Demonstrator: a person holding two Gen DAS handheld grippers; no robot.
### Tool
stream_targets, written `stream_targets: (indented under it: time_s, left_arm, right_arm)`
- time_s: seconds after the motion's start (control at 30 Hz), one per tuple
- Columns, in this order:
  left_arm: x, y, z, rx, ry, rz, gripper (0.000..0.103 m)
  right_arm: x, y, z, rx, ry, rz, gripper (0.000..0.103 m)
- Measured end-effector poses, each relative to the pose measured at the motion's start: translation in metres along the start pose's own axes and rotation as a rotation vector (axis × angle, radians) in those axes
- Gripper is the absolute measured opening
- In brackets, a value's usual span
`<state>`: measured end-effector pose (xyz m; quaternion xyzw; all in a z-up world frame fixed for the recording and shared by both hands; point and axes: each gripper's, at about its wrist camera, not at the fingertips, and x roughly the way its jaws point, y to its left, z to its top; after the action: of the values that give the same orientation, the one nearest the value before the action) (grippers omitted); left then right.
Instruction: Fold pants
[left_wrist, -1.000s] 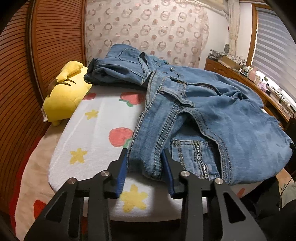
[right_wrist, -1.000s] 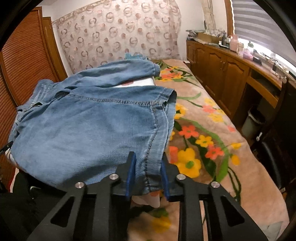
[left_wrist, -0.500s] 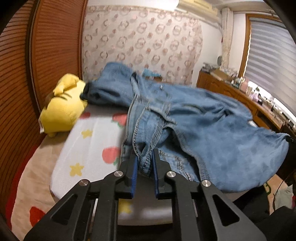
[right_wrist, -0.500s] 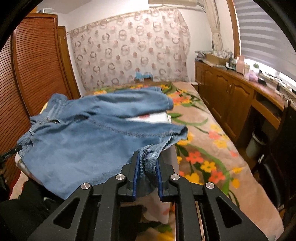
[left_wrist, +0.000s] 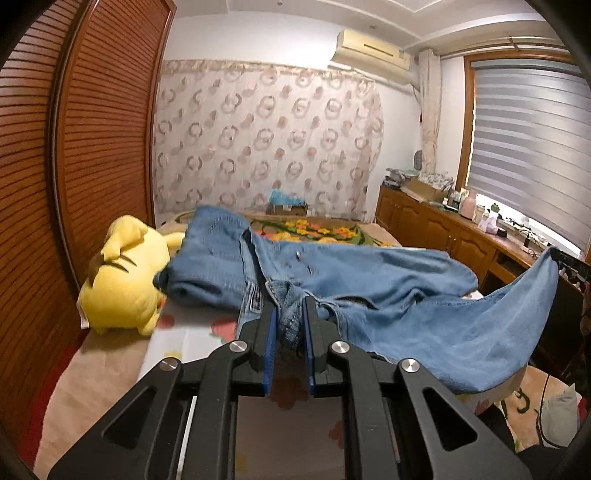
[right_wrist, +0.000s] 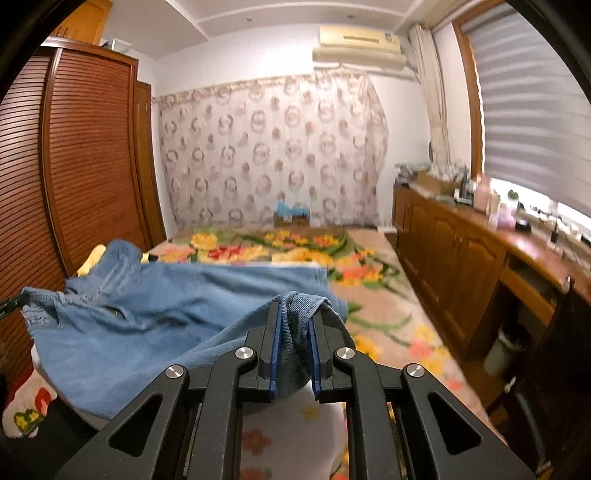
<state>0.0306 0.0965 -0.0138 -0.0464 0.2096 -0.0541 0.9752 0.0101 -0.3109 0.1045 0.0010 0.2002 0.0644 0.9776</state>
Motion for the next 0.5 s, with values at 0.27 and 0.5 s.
stream_targets:
  time_s: [0.27, 0.5]
  left_arm:
    - [0.029, 0.005, 0.015, 0.022, 0.014, 0.000, 0.014]
    - [0.048, 0.008, 0.022, 0.023, 0.024, -0.002, 0.014]
  right_arm:
    - [0.041, 0.001, -0.018, -0.030, 0.008, -0.009, 0.013]
    - [0.090, 0.004, -0.042, -0.035, 0.094, -0.009, 0.013]
